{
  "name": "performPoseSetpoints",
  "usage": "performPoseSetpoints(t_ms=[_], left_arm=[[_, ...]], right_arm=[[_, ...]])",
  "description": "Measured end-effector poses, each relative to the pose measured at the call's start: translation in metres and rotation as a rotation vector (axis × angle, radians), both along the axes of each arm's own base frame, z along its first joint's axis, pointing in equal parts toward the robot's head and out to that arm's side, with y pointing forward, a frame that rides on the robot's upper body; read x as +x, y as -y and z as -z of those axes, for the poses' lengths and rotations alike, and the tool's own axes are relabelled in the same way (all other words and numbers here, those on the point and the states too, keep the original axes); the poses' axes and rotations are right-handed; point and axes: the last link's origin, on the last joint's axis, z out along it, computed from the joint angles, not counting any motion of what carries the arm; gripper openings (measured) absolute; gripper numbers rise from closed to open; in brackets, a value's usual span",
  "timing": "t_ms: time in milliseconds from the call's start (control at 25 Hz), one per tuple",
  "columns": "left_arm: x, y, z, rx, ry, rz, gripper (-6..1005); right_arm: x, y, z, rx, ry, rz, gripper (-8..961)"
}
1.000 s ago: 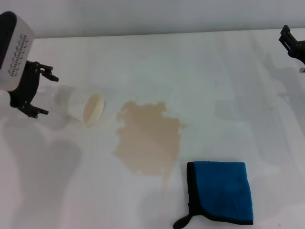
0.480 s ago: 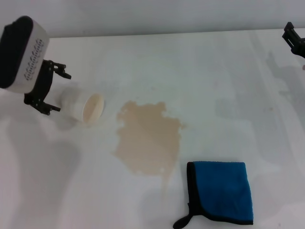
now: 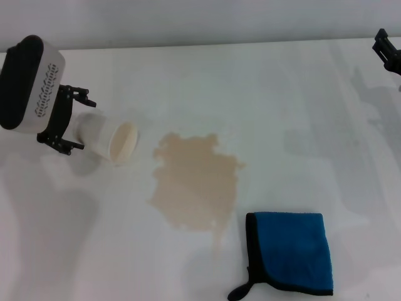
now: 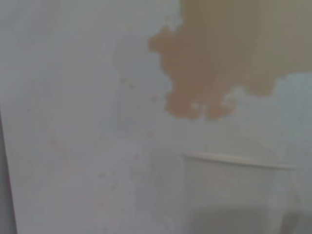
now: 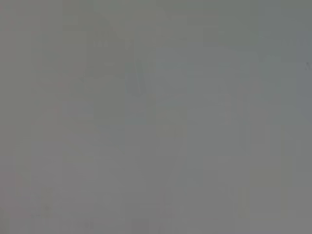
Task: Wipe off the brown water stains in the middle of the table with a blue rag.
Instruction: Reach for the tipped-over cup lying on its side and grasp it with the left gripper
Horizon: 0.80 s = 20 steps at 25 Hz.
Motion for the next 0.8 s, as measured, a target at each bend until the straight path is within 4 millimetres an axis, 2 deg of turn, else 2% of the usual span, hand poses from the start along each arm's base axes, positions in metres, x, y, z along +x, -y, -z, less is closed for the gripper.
performPoseSetpoints(t_ms=[800], left_arm=[[-0.007,0.006,0.011,0.006,0.063,0.011,887]], right_arm=[[-0.002,0.001,0.004,-0.014,-0.006,-0.01,870]])
